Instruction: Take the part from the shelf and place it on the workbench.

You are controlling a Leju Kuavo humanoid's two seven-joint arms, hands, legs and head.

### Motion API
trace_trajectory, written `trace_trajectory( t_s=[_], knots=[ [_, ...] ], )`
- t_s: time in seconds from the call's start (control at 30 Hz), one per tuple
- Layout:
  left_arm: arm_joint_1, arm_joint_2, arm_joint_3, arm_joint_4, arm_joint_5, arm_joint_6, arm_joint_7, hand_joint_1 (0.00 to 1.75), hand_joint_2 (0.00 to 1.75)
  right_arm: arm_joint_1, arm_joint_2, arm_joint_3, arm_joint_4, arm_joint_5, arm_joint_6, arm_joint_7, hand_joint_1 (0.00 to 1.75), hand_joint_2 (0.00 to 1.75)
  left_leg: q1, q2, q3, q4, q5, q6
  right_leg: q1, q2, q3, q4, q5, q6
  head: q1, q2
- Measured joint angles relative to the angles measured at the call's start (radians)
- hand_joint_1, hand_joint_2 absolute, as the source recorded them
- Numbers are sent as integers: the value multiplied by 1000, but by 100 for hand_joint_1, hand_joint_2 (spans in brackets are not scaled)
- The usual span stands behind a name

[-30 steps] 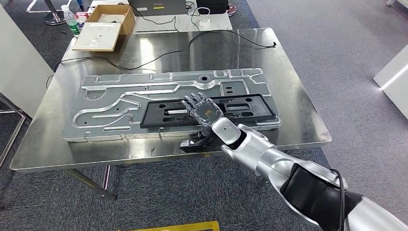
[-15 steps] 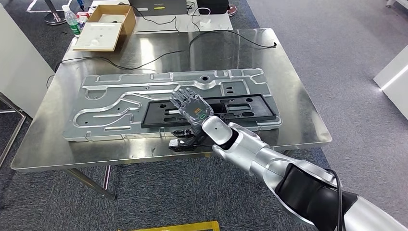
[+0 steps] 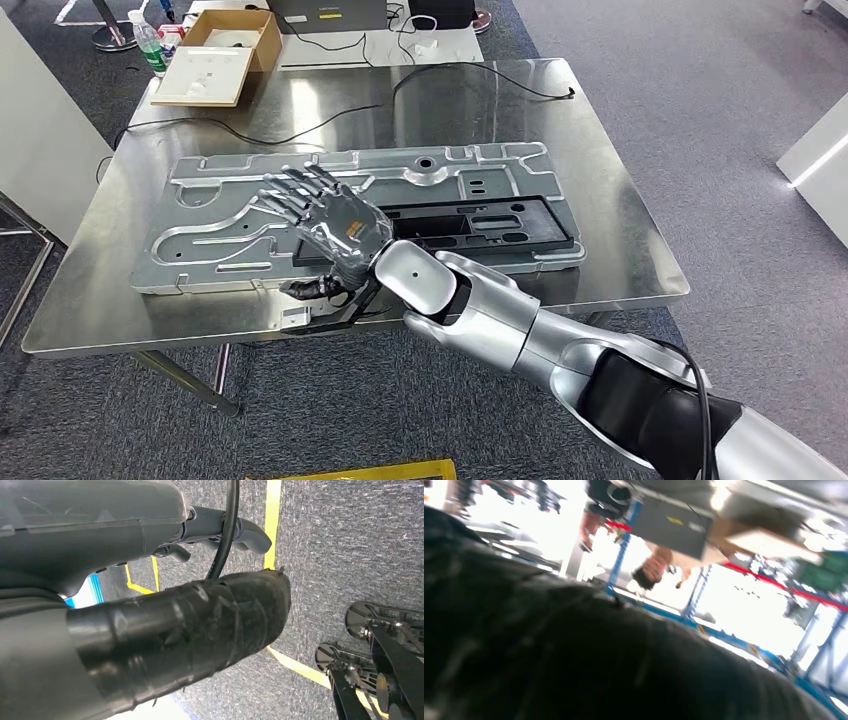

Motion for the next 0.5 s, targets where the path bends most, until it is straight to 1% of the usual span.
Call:
trace_trajectory(
  t_s=[0.13, 0.27, 0.43, 0.47, 0.5],
  knots=[
    [0, 0, 5, 0, -10, 3, 6, 0, 0, 8, -1, 40, -96, -18, -10, -7, 0, 0, -2, 0, 0, 1, -3, 2, -2, 0, 1, 0, -1, 2, 0, 0],
    [1, 1, 6, 0, -16, 8, 16, 0, 0, 15, -5, 74, -167, -29, -11, -7, 0, 0, -3, 0, 0, 5, -7, 7, -4, 0, 3, 0, -4, 7, 0, 0],
    [1, 2, 6, 0, -26, 12, 21, 0, 0, 18, -13, 105, -219, -31, -17, -6, 0, 0, -5, 0, 2, 10, -17, 17, -5, 0, 9, -2, -11, 18, 0, 0],
    [1, 2, 7, 0, -27, 13, 22, 0, 0, 19, -14, 109, -226, -31, -20, -5, 0, 0, -3, 1, 5, 7, -16, 19, -6, 0, 11, 0, -15, 21, 0, 0],
    [1, 2, 7, 0, -27, 14, 23, 0, 0, 19, -16, 111, -232, -31, -23, -4, 0, 0, 0, 2, 10, 2, -14, 22, -6, 0, 11, 10, -25, 25, 0, 0]
  ],
)
